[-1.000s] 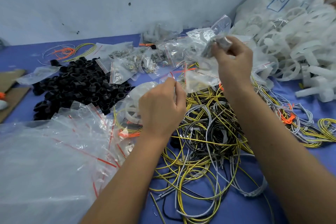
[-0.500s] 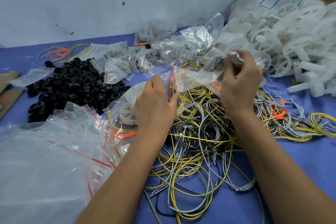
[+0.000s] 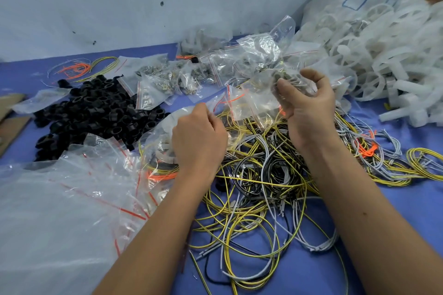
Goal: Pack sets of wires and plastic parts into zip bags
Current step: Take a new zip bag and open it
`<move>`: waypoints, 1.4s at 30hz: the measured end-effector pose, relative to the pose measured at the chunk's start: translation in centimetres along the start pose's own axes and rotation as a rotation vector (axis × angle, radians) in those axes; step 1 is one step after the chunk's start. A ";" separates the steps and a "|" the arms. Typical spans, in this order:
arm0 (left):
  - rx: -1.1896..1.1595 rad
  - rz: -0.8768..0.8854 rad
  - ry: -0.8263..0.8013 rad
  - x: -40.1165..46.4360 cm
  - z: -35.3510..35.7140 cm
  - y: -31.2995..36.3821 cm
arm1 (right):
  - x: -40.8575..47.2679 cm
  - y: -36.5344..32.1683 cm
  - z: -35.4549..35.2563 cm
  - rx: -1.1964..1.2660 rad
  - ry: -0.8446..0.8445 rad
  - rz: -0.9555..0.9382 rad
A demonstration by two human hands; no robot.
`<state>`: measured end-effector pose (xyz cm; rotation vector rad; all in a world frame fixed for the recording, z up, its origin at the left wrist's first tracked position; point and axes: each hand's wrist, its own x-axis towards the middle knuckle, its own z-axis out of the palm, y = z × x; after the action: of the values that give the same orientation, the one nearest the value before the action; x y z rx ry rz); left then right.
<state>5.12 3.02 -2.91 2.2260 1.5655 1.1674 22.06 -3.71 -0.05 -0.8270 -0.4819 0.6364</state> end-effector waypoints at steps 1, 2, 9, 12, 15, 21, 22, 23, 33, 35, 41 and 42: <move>-0.063 0.003 0.027 0.2 -0.3 0.1 | -0.1 0.0 0.1 0.008 -0.013 0.006; -0.118 0.025 0.056 0.4 -0.6 0.2 | -0.2 0.1 0.2 -0.011 -0.032 0.002; -0.242 0.211 0.256 0.5 -1.8 1.0 | -2.3 3.0 1.8 -0.702 -0.308 -0.266; -0.205 0.255 0.267 0.1 -1.4 0.8 | -3.0 3.5 2.0 -0.879 -0.449 -0.393; -0.238 0.321 0.280 0.1 -1.3 0.7 | -3.3 3.3 2.5 -0.807 -0.535 -0.262; -0.408 0.365 0.345 0.0 -1.4 0.8 | -3.2 2.1 2.8 -0.056 -0.606 0.310; -0.416 0.367 0.365 0.1 -1.5 0.8 | -3.2 1.9 2.7 0.014 -0.646 0.368; -0.414 0.380 0.378 0.2 -1.6 0.7 | -3.3 1.9 2.6 0.024 -0.696 0.399; -0.435 0.483 0.372 -0.3 -2.5 1.7 | -3.7 1.8 2.8 -0.604 -0.801 0.026; -0.436 0.494 0.372 -0.2 -2.7 1.9 | -3.5 2.2 2.7 -0.768 -0.714 -0.086; -0.425 0.552 0.278 -1.1 -1.8 2.2 | -4.2 2.8 3.1 -0.775 -0.556 -0.066; -0.417 0.556 0.273 -1.2 -1.7 2.2 | -4.2 2.7 3.2 -0.643 -0.555 0.039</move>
<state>5.41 0.54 -1.15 2.3295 0.6638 1.8082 16.20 -3.57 -0.92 -1.2678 -1.2181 0.7590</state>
